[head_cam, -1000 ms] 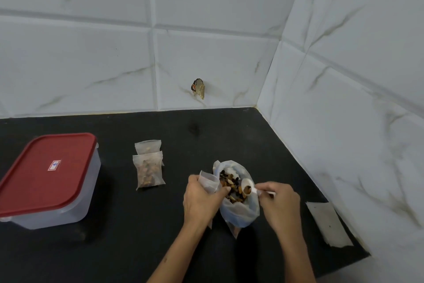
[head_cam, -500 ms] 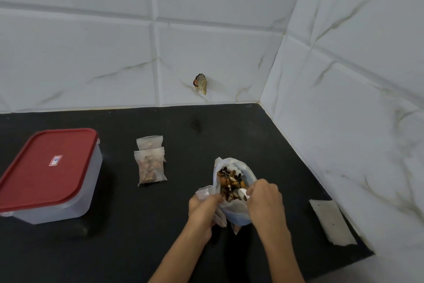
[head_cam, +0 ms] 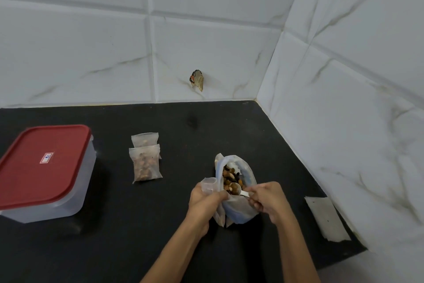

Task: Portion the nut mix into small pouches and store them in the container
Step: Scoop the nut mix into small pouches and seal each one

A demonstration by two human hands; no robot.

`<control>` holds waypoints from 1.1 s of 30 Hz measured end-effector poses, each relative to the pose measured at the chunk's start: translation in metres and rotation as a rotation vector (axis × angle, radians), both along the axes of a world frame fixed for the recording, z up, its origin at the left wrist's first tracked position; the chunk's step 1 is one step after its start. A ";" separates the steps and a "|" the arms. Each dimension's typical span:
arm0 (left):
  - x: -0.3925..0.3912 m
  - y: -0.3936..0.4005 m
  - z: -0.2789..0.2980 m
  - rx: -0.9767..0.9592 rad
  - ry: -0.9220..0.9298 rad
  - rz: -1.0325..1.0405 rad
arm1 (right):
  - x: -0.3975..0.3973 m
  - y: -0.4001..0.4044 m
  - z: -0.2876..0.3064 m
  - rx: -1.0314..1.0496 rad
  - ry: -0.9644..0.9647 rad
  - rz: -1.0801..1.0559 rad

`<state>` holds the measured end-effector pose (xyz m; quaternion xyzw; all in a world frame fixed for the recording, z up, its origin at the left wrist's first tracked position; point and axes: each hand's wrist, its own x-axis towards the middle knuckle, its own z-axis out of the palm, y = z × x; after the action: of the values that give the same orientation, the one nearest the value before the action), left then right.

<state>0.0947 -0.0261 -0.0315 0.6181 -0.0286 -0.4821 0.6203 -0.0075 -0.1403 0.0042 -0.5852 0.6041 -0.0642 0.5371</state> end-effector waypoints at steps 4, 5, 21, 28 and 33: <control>0.001 0.000 -0.002 0.003 -0.027 -0.030 | -0.004 0.001 0.002 0.154 -0.147 -0.085; 0.001 0.000 -0.001 0.012 -0.033 -0.042 | -0.004 0.002 0.001 0.169 -0.164 -0.099; -0.001 0.002 0.008 0.127 -0.264 -0.024 | -0.012 0.010 0.002 0.231 -0.346 -0.262; -0.005 0.010 0.032 0.094 -0.904 0.049 | -0.020 0.014 0.034 0.036 -0.399 -0.260; -0.007 0.001 0.049 0.056 -0.900 -0.031 | -0.015 0.034 0.076 -0.170 -0.494 -0.123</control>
<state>0.0882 -0.0248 0.0178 0.7822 -0.2916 -0.1752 0.5220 -0.0222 -0.1065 0.0804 -0.5569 0.4817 -0.2882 0.6122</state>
